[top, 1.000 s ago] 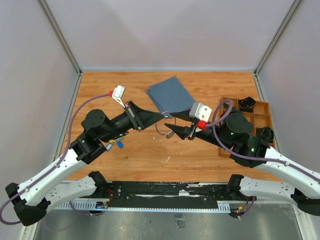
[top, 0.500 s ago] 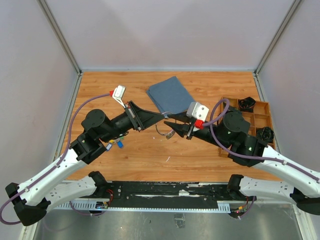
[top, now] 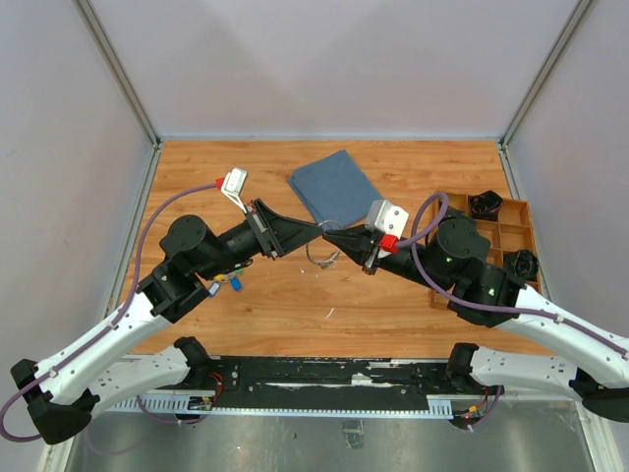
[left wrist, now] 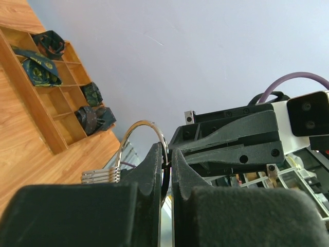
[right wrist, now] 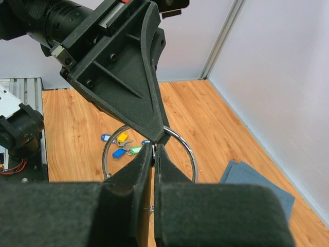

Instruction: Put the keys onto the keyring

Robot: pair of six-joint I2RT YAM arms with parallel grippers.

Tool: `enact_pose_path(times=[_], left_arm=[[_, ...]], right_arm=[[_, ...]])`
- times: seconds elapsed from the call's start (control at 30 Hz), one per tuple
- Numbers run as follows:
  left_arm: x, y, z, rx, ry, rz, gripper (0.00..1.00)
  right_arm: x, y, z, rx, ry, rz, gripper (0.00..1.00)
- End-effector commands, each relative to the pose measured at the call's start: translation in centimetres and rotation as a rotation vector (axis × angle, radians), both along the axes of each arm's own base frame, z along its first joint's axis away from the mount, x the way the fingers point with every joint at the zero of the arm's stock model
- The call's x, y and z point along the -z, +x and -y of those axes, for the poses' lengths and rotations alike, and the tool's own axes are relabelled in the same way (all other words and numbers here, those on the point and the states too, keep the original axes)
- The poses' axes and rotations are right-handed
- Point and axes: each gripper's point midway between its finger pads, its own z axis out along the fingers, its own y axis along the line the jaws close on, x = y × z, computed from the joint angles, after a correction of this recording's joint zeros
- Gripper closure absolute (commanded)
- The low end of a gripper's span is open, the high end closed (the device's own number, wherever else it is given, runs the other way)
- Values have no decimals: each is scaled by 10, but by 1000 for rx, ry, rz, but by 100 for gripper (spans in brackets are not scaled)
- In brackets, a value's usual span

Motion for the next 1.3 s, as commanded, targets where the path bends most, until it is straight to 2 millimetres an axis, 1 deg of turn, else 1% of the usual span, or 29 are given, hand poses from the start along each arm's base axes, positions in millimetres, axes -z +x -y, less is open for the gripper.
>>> enact_pose_path(times=[0.0,0.13,0.27,0.33,0.47,0.53,0.6,0.77,0.8,0.83,0.93,1.03,1.1,1.27], left_arm=[[-13,-6,-3,10,-32,56,87],[-15,-5,-8,-17,-27,83,59],[-17,0,-21,-99,20,146,38],[-17,7,-29,-156,73,181,31],[-16,16,-38,-221,206,271,23],[-15,19,-42,-242,272,320,19],[-14,22,-46,-253,341,367,14],[-5,30,-51,-271,491,443,8],[-3,31,-52,-277,513,451,8],[-1,33,-53,-284,539,467,8],[4,36,-55,-304,610,489,8],[10,38,-53,-316,666,508,8],[13,39,-50,-323,695,528,8],[16,45,-38,-303,775,633,8]], right_arm=[[-24,-2,4,1,49,13,99],[-26,-1,10,21,29,3,99],[-26,3,21,73,-7,-25,99],[-22,4,26,94,-45,-55,99],[-13,4,31,111,-124,-123,99],[-12,5,35,136,-147,-164,100],[-12,9,39,176,-171,-202,100],[-5,22,48,274,-294,-266,100],[-7,25,51,292,-300,-285,100],[-2,28,54,305,-321,-312,100],[4,40,62,320,-301,-410,100],[11,46,67,299,-265,-504,100],[14,51,72,305,-252,-538,100],[21,54,74,305,-258,-575,100]])
